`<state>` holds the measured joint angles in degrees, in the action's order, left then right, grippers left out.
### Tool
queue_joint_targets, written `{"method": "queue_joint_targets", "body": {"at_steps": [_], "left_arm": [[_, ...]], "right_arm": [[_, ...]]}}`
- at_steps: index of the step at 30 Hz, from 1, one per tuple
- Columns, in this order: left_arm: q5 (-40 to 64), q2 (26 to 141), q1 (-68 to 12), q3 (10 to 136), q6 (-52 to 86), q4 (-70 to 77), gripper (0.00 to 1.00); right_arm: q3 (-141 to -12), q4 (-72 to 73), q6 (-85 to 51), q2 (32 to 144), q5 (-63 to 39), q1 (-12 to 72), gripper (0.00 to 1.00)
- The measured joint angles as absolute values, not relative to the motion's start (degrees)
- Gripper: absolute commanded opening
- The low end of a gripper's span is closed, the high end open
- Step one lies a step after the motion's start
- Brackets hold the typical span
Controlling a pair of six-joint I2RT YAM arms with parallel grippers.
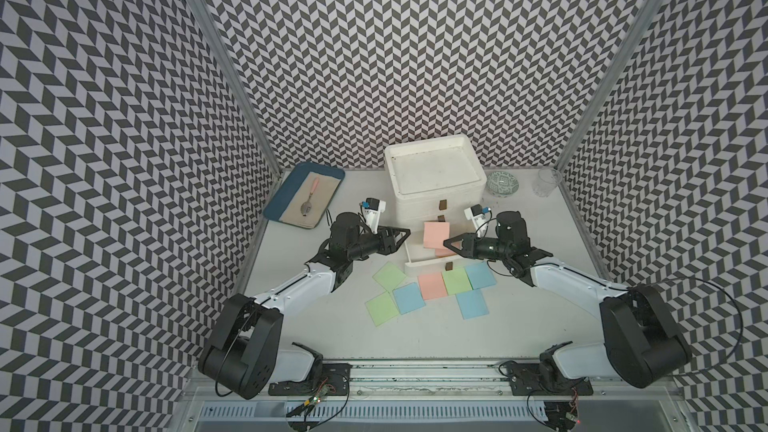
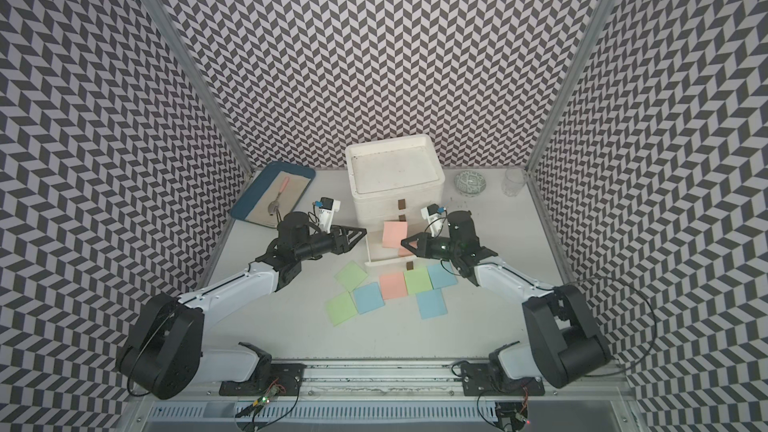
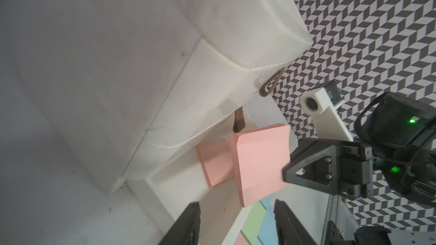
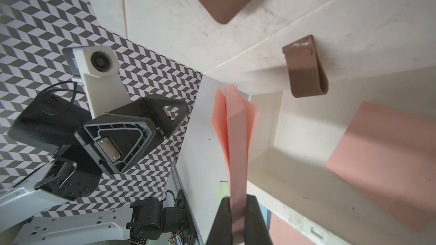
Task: Please put the sticky notes in the drawer by color
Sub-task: Place the sticky notes in the drawer.
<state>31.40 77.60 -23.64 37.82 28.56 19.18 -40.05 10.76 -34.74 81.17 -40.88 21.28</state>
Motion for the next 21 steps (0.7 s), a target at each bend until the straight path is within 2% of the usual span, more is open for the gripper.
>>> {"method": "queue_joint_targets", "body": {"at_steps": [2, 4, 12, 14, 16, 18, 21], "left_arm": [[30.7, 77.91, -23.66, 36.6, 27.29, 19.09, 0.55], [30.65, 78.87, -23.94, 36.32, 26.02, 19.22, 0.62], [30.68, 80.71, -25.21, 36.12, 23.62, 20.01, 0.63], [30.61, 80.58, -25.26, 36.07, 22.98, 20.12, 0.63], [30.11, 80.01, -25.26, 35.51, 22.46, 20.47, 0.63], [29.41, 78.81, -25.26, 34.54, 22.02, 20.51, 0.63], [28.12, 76.97, -25.26, 33.65, 21.43, 20.49, 0.63]], "right_arm": [[-40.05, 10.7, -34.52, 82.06, -39.62, 21.56, 0.07], [-40.05, 10.68, -34.46, 83.46, -38.24, 21.85, 0.08], [-40.27, 10.74, -34.11, 87.74, -35.29, 24.6, 0.12], [-40.8, 10.72, -34.13, 88.4, -34.81, 25.41, 0.2], [-42.13, 10.66, -33.95, 89.52, -34.3, 26.26, 0.41], [-43.44, 10.63, -33.82, 90.28, -33.8, 26.74, 0.54], [-44.31, 9.93, -32.53, 89.8, -31.57, 27.11, 0.63]]}}
